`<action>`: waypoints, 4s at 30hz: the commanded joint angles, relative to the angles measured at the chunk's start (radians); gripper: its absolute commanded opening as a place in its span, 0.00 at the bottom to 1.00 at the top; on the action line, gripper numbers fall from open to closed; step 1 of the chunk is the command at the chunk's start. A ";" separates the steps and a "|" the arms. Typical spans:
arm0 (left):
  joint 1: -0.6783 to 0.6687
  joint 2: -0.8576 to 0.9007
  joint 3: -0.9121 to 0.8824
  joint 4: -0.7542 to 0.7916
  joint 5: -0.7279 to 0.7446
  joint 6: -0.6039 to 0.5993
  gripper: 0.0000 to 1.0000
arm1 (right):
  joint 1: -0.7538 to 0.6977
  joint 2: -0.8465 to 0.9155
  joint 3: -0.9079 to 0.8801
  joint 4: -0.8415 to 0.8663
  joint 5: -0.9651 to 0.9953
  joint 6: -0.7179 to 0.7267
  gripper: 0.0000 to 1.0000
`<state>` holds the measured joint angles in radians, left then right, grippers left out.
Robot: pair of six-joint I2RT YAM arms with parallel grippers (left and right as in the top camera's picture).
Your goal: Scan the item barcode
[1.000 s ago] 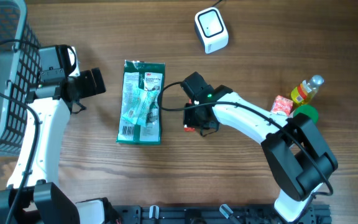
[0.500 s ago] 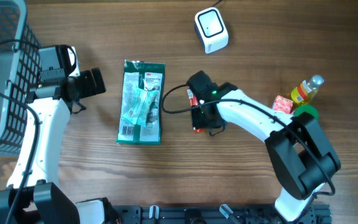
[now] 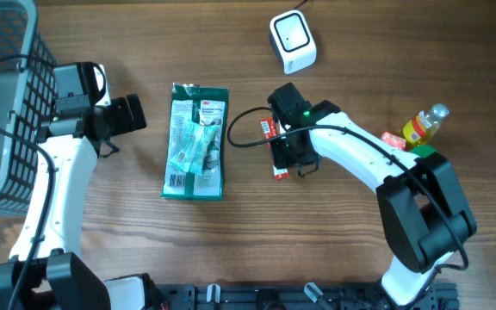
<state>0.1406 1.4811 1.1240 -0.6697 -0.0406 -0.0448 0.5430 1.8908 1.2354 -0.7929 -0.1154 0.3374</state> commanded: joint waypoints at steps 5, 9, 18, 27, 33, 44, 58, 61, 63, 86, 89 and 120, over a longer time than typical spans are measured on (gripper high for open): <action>0.004 0.004 0.005 0.002 -0.010 0.015 1.00 | 0.003 -0.013 0.019 -0.007 -0.031 0.089 0.40; 0.004 0.004 0.005 0.002 -0.010 0.014 1.00 | 0.010 -0.013 0.019 -0.008 -0.031 0.111 0.39; 0.004 0.004 0.005 0.002 -0.010 0.015 1.00 | 0.010 -0.013 -0.028 0.023 -0.031 0.138 0.38; 0.004 0.004 0.005 0.002 -0.010 0.015 1.00 | 0.010 -0.013 -0.068 0.052 0.013 0.163 0.39; 0.004 0.004 0.005 0.002 -0.010 0.014 1.00 | 0.010 -0.013 -0.068 0.043 0.018 0.163 0.38; 0.004 0.004 0.005 0.002 -0.010 0.015 1.00 | 0.008 -0.013 -0.068 0.049 0.099 0.114 0.39; 0.004 0.004 0.005 0.002 -0.010 0.015 1.00 | 0.009 -0.013 -0.068 0.026 -0.012 0.143 0.38; 0.004 0.004 0.005 0.002 -0.010 0.015 1.00 | 0.009 -0.012 -0.068 0.056 -0.005 0.135 0.38; 0.004 0.004 0.005 0.002 -0.010 0.015 1.00 | 0.009 -0.010 -0.068 0.063 -0.005 0.136 0.36; 0.004 0.004 0.005 0.002 -0.010 0.015 1.00 | 0.009 0.002 -0.083 0.059 0.022 0.134 0.38; 0.004 0.004 0.005 0.002 -0.010 0.015 1.00 | 0.009 0.002 -0.109 0.097 0.026 0.135 0.38; 0.004 0.004 0.005 0.002 -0.010 0.015 1.00 | -0.021 -0.042 -0.058 0.095 0.078 -0.129 0.04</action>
<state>0.1406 1.4811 1.1240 -0.6697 -0.0406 -0.0448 0.5308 1.8858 1.1442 -0.6746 -0.0769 0.3168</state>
